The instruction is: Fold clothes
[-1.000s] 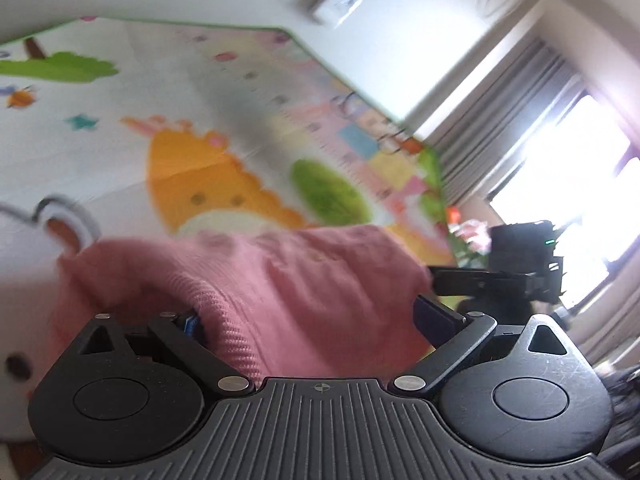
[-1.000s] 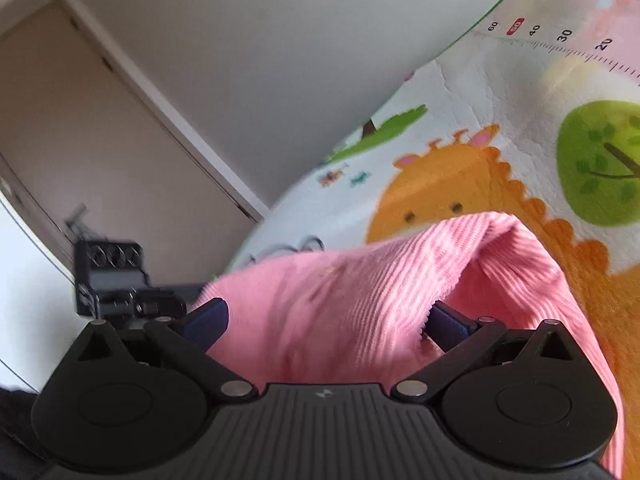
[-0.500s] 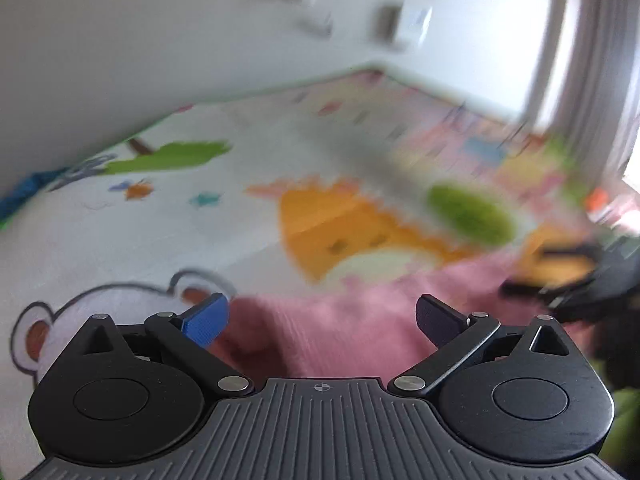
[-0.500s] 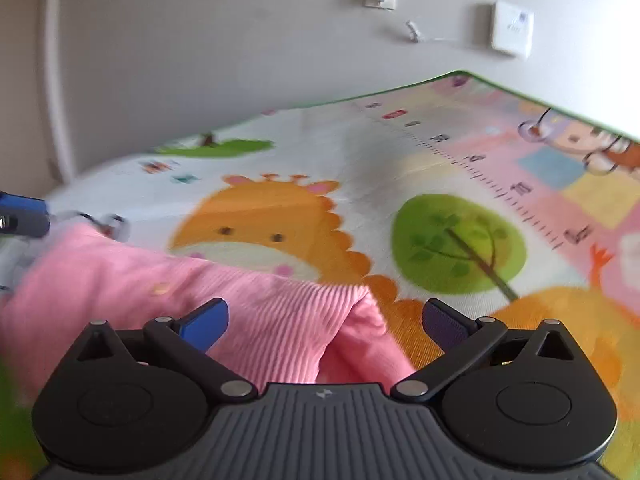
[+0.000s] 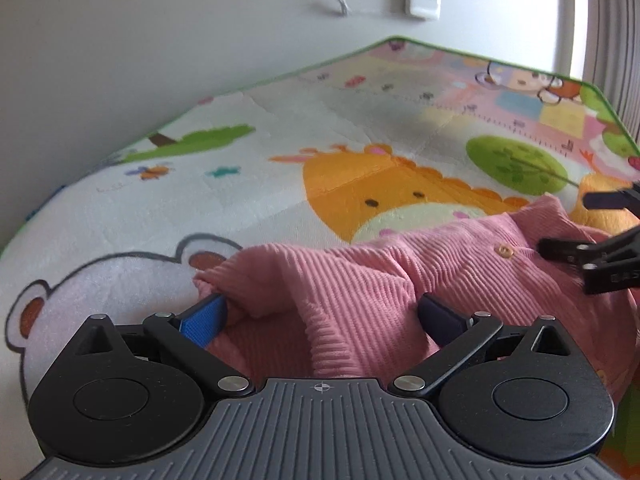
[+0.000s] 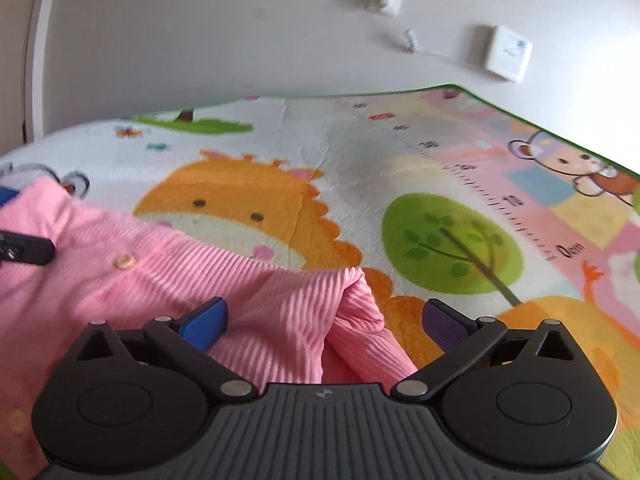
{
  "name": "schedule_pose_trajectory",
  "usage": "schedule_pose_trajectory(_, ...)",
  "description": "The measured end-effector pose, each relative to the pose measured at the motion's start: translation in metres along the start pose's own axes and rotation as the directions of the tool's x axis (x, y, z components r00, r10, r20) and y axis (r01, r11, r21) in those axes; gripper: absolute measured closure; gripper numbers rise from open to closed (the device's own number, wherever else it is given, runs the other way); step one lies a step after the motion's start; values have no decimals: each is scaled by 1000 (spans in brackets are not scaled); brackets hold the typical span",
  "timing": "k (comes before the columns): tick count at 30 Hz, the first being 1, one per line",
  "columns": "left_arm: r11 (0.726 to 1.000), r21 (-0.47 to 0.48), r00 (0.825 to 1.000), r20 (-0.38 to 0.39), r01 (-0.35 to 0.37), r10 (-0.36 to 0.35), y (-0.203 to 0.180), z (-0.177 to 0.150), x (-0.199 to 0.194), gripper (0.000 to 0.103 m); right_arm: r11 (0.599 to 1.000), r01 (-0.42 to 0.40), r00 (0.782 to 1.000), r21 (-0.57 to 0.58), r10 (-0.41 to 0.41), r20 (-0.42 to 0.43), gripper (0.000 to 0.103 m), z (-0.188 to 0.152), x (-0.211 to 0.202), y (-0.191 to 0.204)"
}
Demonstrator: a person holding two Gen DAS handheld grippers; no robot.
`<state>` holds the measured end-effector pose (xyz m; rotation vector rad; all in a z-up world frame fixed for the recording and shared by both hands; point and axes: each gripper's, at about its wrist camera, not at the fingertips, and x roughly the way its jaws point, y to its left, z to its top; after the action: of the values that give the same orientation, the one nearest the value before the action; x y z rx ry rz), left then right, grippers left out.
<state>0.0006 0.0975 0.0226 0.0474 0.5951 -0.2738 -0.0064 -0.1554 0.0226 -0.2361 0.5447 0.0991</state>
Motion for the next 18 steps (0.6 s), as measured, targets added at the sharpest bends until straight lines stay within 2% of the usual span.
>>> schedule_pose_trajectory(2,998,-39,999,16,47,-46,2,-3,-10,0,998,-42,999,37,41,13,0,-3,-17,-2)
schedule_pose_trajectory(4,988,-78,991,25,132,-130,3,-6,-17,0,997,-75,997,25,76,-13,0,-10,-23,1)
schedule_pose_trajectory(6,981,-89,985,25,173,-171,2,-6,-19,0,998,-60,997,-15,59,-49,0,-20,-15,7)
schedule_pose_trajectory(12,973,-94,972,129,210,-197,-6,8,-42,0,998,-52,997,-25,50,-59,0,-19,-13,11)
schedule_pose_trajectory(13,980,-68,977,122,185,-176,-10,8,-40,0,998,-47,997,-31,45,-57,0,-19,-13,12)
schedule_pose_trajectory(16,998,5,997,38,69,-69,-21,0,-21,0,998,-37,998,-41,35,-52,0,-19,-15,15)
schedule_pose_trajectory(18,1000,30,1000,-24,-1,1,-25,-6,-6,0,999,-35,998,-37,33,-47,0,-19,-17,14)
